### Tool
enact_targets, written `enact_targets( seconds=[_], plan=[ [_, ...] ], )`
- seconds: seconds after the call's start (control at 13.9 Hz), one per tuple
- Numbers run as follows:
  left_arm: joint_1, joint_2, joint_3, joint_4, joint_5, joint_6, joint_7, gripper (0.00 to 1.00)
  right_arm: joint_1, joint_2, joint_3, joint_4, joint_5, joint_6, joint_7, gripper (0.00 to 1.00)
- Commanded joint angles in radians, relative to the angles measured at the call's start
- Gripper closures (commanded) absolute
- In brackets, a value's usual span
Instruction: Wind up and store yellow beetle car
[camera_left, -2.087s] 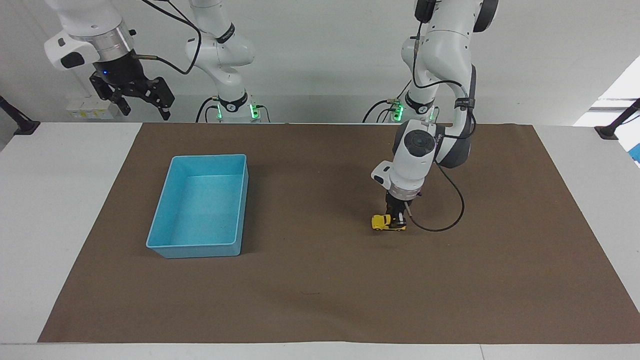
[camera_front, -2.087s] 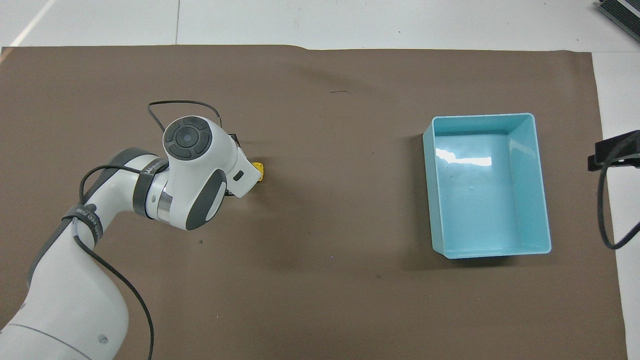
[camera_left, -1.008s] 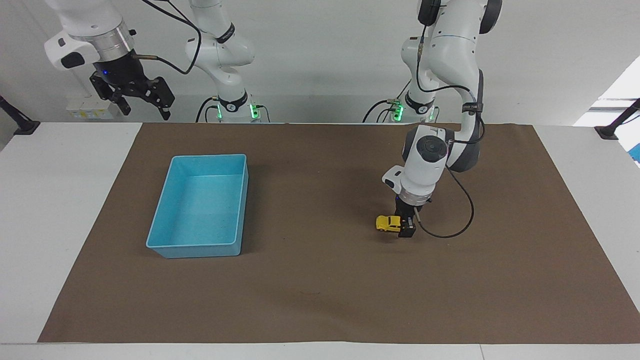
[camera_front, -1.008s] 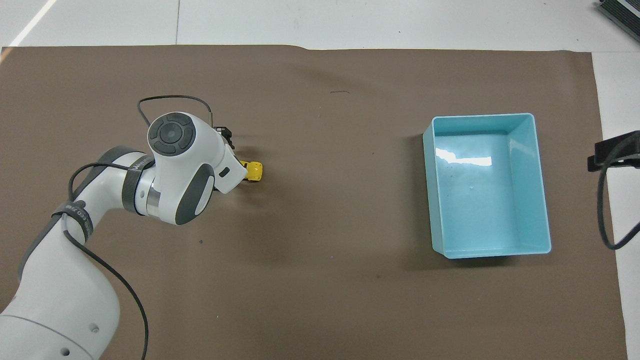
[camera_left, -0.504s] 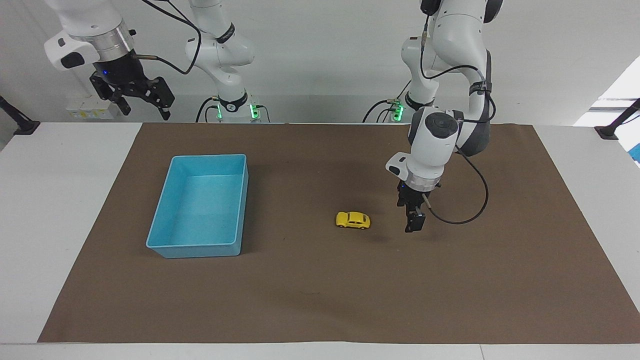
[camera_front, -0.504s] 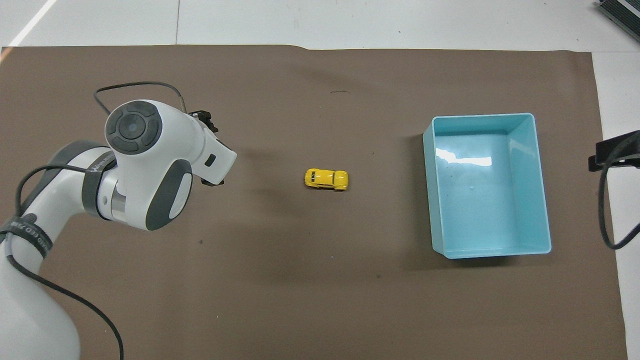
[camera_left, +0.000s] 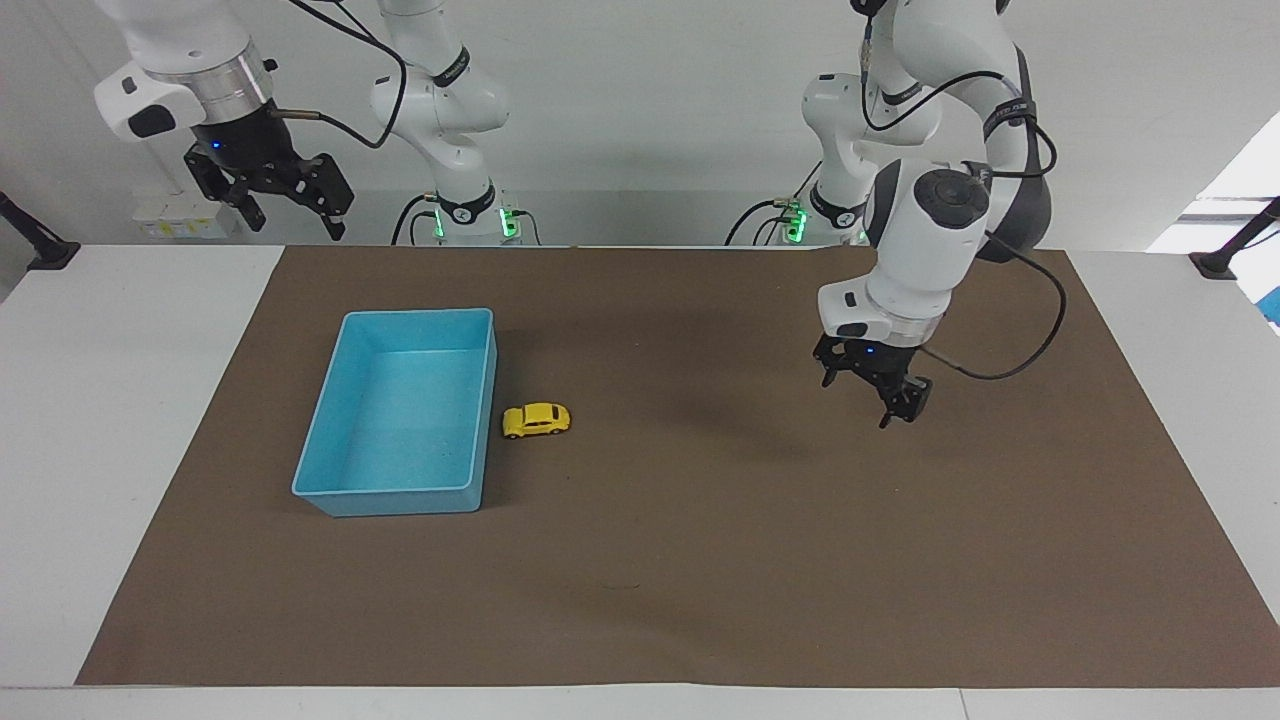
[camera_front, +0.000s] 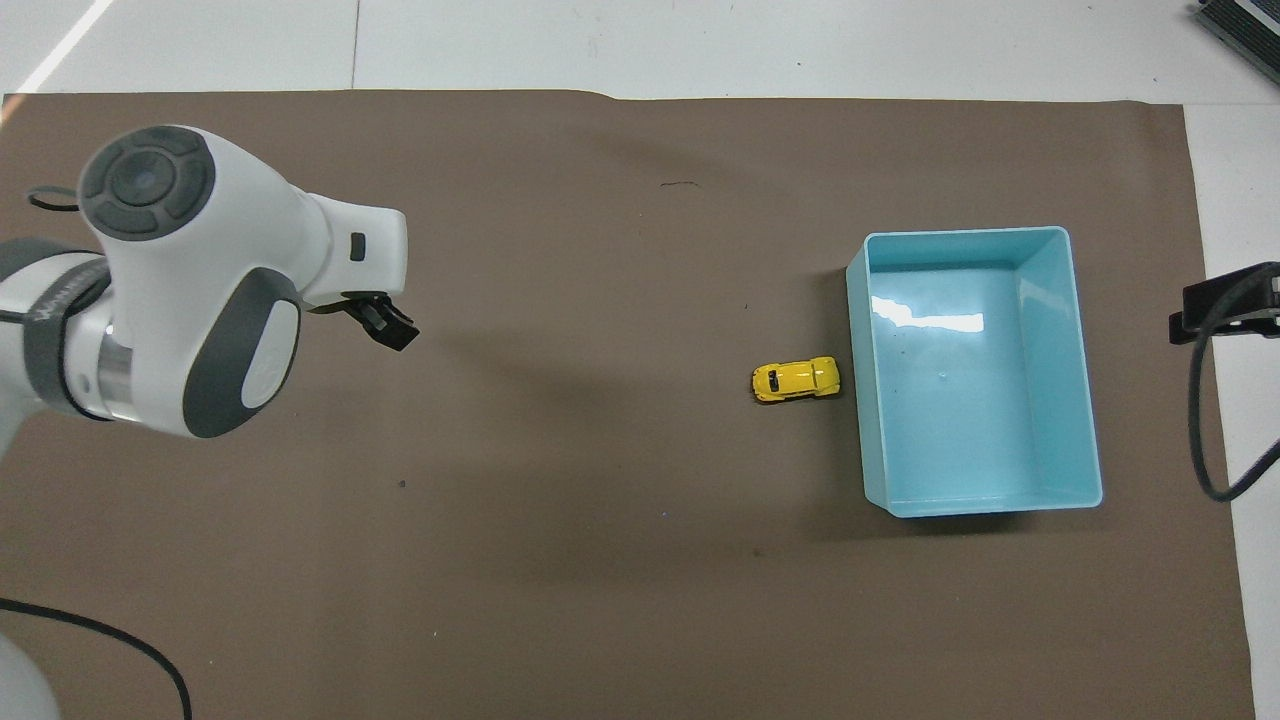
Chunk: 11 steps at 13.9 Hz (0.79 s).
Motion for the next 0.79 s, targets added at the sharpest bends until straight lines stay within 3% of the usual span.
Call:
enact_targets(
  seconds=[0.0, 0.14, 0.43, 0.72],
  plan=[
    [0.033, -0.039, 0.015, 0.051, 0.014, -0.098, -0.186, 0.0, -0.014, -0.006, 0.006, 0.001, 0.003, -0.008, -0.024, 0.0],
    [0.041, -0.045, 0.038, 0.091, 0.013, -0.152, -0.285, 0.0, -0.014, -0.006, 0.006, 0.002, 0.003, -0.008, -0.024, 0.0],
    [0.105, -0.051, 0.065, 0.186, -0.033, -0.27, -0.309, 0.0, -0.016, -0.006, -0.001, 0.001, 0.001, -0.008, -0.023, 0.0],
    [0.182, -0.145, 0.068, 0.168, -0.05, -0.365, -0.306, 0.0, -0.014, -0.032, -0.001, -0.03, 0.001, -0.051, -0.026, 0.0]
  ],
)
